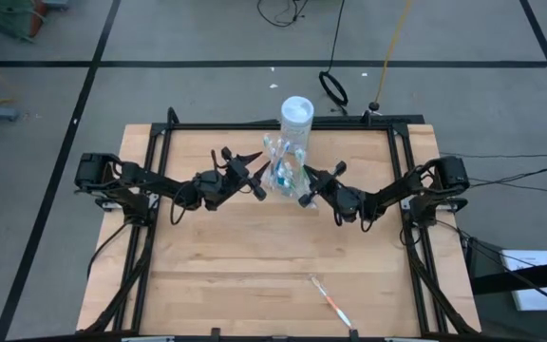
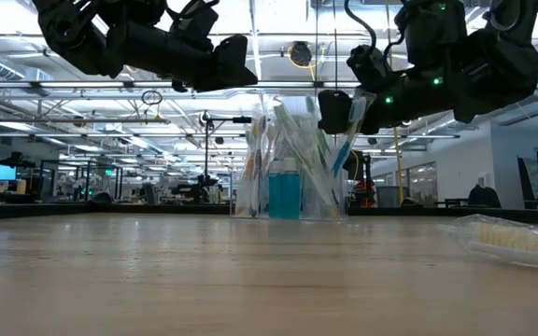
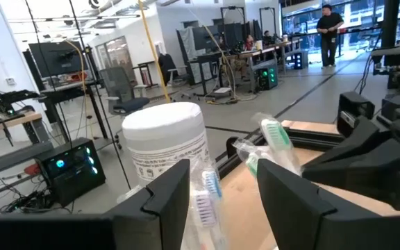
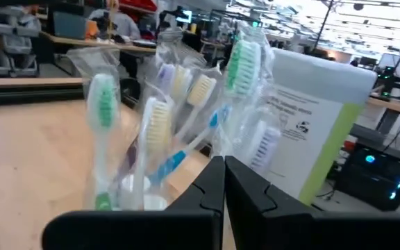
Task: Pick & Place toothbrushing station
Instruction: Put the green toothbrush into the transparent organizer
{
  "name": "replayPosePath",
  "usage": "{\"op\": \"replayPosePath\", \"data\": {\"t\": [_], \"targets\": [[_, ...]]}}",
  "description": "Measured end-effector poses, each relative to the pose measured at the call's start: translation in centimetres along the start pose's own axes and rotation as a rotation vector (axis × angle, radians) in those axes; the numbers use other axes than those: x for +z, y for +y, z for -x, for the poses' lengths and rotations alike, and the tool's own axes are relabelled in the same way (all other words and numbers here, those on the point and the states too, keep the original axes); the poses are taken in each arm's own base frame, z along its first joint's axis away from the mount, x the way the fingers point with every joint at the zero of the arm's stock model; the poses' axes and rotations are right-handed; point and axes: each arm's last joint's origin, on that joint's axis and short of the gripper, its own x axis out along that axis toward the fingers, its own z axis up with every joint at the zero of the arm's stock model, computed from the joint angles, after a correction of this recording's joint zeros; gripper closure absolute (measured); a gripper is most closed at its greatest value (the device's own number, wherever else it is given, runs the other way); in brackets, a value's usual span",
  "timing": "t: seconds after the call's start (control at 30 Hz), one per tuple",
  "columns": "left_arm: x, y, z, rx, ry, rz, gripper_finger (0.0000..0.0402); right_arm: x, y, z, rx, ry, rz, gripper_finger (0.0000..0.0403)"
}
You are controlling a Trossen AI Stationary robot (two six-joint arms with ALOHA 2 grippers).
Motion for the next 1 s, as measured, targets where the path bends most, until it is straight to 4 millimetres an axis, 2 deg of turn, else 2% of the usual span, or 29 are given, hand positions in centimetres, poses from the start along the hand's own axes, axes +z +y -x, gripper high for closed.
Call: {"op": "replayPosePath", "data": {"t": [0.17, 0.73, 0.87, 1.0], "targets": [[0.1, -0.3, 0.2, -0.012, -0.003, 0.001, 0.0227, -0.5, 0.3, 0.3, -0.005, 0.039, 0.042, 0.0403], [0.1, -0.3, 0.2, -0.011, -0.003, 0.006, 0.0227, -1.6, 0.3, 0.4, 0.004, 0.118, -0.005, 0.0402], [0.1, -0.3, 0.2, -0.011, -0.003, 0.006, 0.0227, -1.6, 0.3, 0.4, 0.005, 0.118, 0.004, 0.0385], [0.1, -0.3, 0.2, -0.011, -0.003, 0.006, 0.0227, -1.6, 0.3, 0.4, 0.005, 0.118, 0.02, 0.0351]]}}
